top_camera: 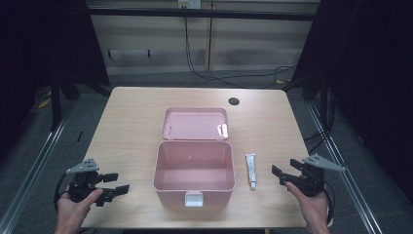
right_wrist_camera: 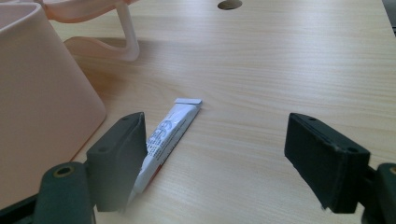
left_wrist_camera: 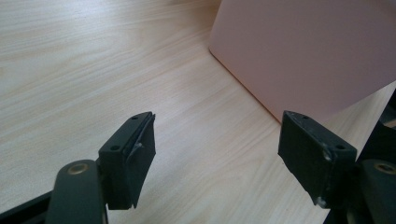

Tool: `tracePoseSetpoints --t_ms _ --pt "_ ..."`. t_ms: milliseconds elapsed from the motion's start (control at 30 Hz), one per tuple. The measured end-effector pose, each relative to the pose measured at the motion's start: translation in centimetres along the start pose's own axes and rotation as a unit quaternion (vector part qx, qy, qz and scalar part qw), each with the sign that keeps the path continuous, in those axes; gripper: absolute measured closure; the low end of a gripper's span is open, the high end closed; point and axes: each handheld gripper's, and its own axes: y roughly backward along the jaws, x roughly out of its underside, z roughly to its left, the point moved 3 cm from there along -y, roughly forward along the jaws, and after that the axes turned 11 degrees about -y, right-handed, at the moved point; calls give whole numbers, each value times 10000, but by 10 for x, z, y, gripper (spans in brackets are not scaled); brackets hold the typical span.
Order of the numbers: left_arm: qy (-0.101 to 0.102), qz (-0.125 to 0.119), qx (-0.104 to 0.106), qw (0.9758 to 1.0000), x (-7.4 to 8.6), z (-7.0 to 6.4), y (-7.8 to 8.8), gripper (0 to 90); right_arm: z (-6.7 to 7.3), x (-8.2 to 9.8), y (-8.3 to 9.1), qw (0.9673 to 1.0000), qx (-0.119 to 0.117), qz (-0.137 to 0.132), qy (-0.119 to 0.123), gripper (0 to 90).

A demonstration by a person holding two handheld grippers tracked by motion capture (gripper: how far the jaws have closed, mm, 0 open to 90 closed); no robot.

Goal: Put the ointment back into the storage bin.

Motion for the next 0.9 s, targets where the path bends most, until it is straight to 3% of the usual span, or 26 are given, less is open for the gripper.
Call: tracePoseSetpoints --t_ms 233,633,733,900 --pt "6 17 36 10000 0 0 -1 270 -1 -2 -1 9997 -185 161 -30 192" --pt "12 70 21 10000 0 0 -2 265 7 -6 -1 9995 -121 184 230 337" --pt "16 68 29 10000 0 -1 -2 265 11 -7 -2 9989 3 379 290 358" --pt "24 69 42 10000 0 0 -2 265 20 -17 -1 9982 -96 554 195 380"
